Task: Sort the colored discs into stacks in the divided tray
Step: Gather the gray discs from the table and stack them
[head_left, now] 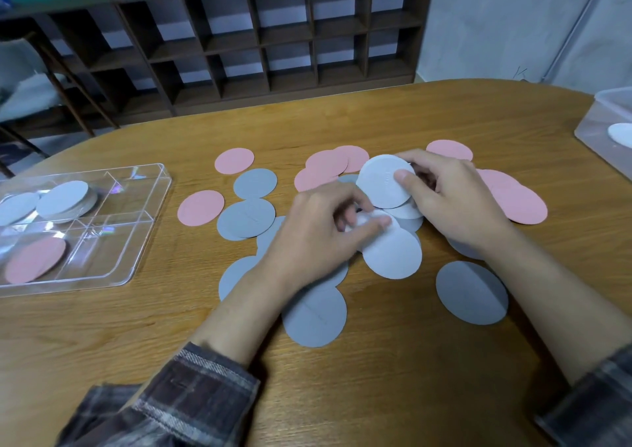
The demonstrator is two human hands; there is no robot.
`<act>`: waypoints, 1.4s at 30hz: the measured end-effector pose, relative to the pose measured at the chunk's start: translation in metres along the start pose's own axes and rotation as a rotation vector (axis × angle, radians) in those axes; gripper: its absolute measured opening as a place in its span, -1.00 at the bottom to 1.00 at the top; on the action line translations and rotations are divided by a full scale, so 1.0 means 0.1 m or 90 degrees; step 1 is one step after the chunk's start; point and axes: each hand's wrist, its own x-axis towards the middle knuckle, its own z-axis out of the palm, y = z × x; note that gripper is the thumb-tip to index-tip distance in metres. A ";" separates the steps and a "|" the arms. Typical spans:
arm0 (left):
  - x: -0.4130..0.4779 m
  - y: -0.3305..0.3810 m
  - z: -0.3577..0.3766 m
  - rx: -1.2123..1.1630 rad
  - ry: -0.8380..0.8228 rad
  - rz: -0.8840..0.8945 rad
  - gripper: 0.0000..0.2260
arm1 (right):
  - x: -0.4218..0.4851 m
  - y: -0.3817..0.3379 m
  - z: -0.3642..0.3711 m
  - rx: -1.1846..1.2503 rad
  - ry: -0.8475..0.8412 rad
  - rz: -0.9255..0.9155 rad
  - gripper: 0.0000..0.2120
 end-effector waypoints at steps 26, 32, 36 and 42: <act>0.09 -0.12 -0.02 -0.331 0.039 -0.118 -0.91 | -0.01 -0.04 0.03 0.132 -0.022 -0.007 -0.71; 0.07 -0.08 0.00 -0.282 0.098 -0.113 -0.73 | -0.01 -0.06 0.02 0.146 -0.048 -0.002 -0.68; 0.06 -0.11 0.00 -0.191 0.135 -0.116 -0.85 | -0.02 -0.07 0.03 0.149 -0.079 -0.003 -0.65; 0.05 -0.09 -0.01 -0.181 0.169 -0.148 -0.97 | -0.06 -0.13 0.04 0.074 -0.113 -0.042 -0.72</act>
